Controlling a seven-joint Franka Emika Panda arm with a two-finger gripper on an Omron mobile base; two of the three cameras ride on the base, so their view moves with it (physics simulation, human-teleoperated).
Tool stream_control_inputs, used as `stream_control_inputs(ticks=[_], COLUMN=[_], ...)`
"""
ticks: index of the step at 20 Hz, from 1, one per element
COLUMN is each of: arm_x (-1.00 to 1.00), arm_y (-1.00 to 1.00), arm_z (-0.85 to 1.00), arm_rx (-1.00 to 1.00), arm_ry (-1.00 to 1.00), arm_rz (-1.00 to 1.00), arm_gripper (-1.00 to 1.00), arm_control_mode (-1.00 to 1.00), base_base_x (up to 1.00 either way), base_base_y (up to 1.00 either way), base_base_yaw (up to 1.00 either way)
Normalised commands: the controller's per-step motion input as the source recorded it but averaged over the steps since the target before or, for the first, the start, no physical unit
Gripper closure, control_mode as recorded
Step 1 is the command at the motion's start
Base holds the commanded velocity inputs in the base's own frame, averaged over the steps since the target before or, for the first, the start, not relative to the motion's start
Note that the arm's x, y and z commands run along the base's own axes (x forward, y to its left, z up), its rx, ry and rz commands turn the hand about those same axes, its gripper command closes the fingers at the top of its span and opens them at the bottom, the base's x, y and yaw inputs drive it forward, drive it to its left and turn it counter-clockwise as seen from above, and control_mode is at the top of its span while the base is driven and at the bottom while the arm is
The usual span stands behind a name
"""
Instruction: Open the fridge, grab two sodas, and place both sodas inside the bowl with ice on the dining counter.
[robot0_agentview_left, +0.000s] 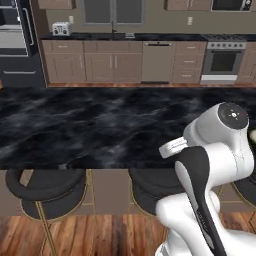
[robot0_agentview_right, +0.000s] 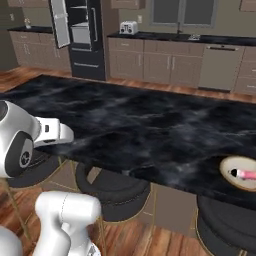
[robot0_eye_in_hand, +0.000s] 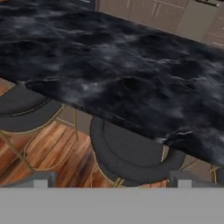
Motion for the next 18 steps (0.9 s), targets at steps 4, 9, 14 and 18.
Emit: stream_control_inputs(ticks=[4,9,14,18], arm_x=[0.0,0.0,0.0,0.0], arm_y=[0.0,0.0,0.0,0.0], arm_z=[0.0,0.0,0.0,0.0], arm_rx=[0.0,0.0,0.0,0.0], arm_ry=[0.0,0.0,0.0,0.0], arm_rz=[0.0,0.0,0.0,0.0], arm_gripper=[-1.0,-1.0,-1.0,-1.0], arm_control_mode=[1.0,1.0,1.0,1.0], base_base_x=[0.29,0.44,0.54,0.65], base_base_y=[1.0,1.0,1.0,1.0], base_base_yaw=[-0.04,-0.06,-0.08,-0.09])
